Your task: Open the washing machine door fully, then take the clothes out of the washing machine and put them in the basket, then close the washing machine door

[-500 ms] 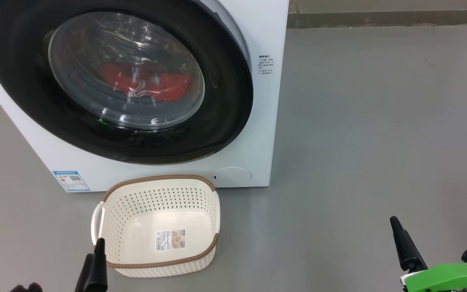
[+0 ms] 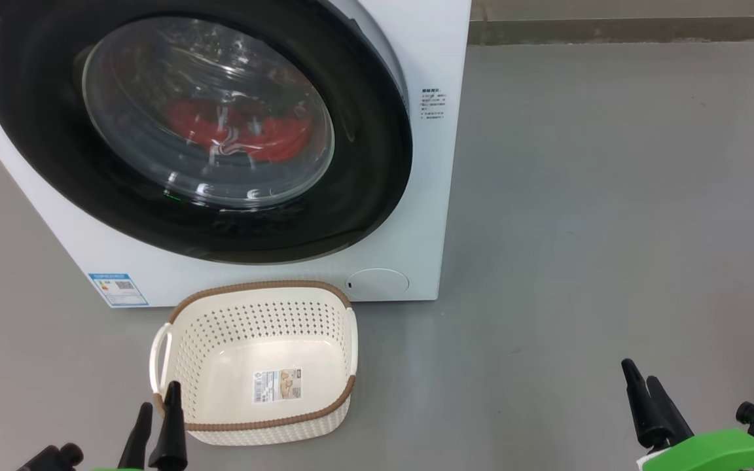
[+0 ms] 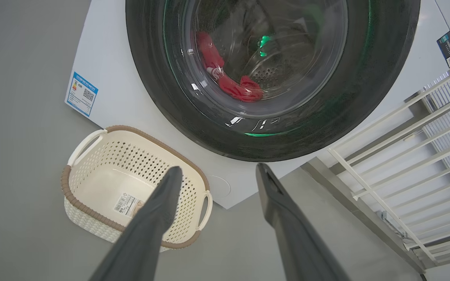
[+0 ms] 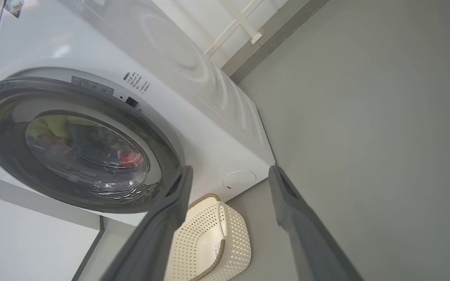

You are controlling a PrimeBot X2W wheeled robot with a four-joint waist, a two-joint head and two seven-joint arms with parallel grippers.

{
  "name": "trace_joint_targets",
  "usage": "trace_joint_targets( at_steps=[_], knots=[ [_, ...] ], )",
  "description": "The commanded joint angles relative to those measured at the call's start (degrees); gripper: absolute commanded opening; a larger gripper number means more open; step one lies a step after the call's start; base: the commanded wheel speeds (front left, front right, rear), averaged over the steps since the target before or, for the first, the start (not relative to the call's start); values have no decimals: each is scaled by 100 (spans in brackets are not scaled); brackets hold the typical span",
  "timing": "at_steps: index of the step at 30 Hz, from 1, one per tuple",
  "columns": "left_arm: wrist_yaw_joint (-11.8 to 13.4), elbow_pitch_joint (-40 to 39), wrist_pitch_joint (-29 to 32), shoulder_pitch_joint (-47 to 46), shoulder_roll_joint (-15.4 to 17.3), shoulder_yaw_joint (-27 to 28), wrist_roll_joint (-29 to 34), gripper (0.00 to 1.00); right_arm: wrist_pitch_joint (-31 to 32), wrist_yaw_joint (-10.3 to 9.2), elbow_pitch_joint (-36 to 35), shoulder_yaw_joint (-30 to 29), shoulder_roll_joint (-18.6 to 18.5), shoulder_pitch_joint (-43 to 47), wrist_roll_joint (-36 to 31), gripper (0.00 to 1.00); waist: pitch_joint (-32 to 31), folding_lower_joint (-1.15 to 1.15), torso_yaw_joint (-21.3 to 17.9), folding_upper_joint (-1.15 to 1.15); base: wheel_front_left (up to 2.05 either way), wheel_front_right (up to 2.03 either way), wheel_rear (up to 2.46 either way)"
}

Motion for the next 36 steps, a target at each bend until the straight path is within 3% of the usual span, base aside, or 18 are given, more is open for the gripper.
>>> trace_joint_targets(
  at_steps=[1,36],
  knots=[
    [50,-188,-81,-53,108,59,180,100,-71,4,-135,70,-107,-26,-167,100,1,0,3,0,0,0,0],
    [374,-420,-677,22,286,-337,2644,100,-614,7,-329,150,-328,209,-2468,100,30,0,74,0,0,0,0]
  ],
)
